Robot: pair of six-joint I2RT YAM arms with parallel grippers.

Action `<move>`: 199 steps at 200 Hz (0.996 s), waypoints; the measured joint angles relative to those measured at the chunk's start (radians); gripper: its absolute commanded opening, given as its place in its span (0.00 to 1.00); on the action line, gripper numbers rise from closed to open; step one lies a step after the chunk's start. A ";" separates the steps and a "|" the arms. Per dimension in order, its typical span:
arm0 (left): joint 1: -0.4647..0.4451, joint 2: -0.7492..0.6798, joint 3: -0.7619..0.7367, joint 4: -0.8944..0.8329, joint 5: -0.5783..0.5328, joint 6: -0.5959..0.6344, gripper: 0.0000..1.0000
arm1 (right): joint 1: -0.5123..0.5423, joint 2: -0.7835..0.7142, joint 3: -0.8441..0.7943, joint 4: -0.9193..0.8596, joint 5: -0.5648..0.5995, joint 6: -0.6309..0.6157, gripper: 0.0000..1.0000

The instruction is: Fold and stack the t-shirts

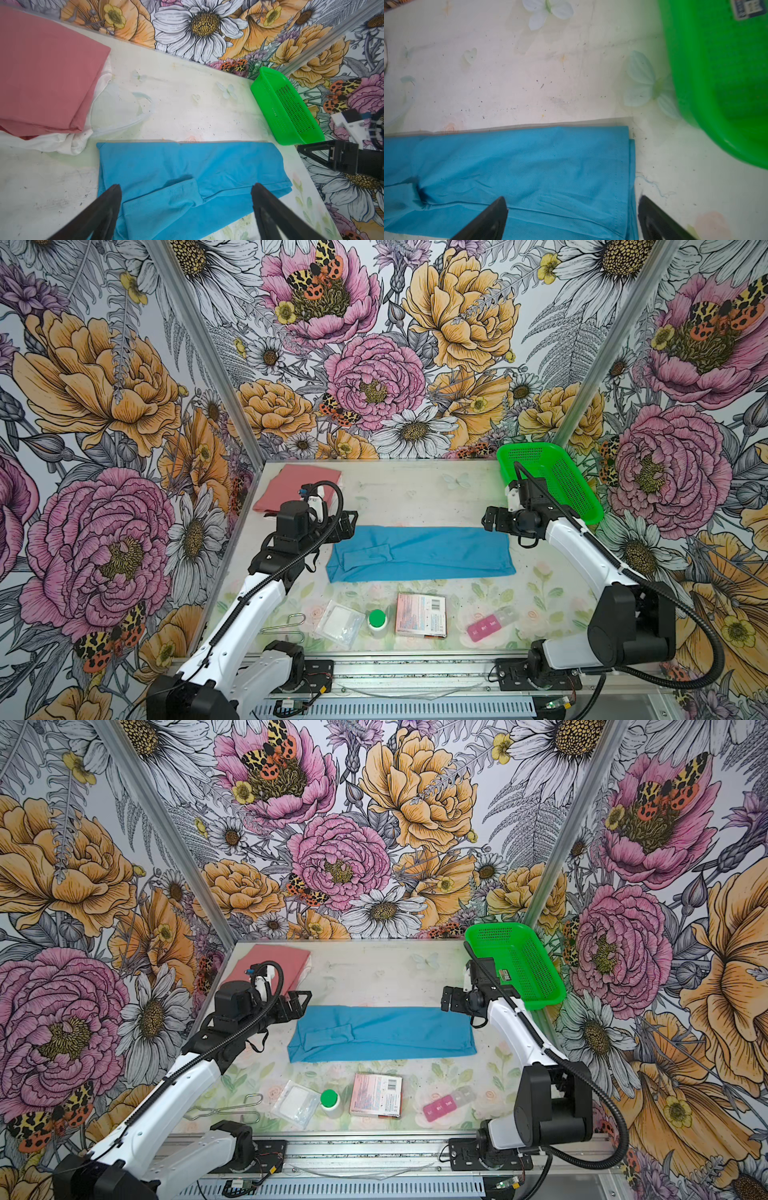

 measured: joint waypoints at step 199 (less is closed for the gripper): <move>-0.119 0.826 0.240 0.300 -0.058 -0.289 0.99 | 0.188 0.235 -0.085 0.079 -0.025 0.007 1.00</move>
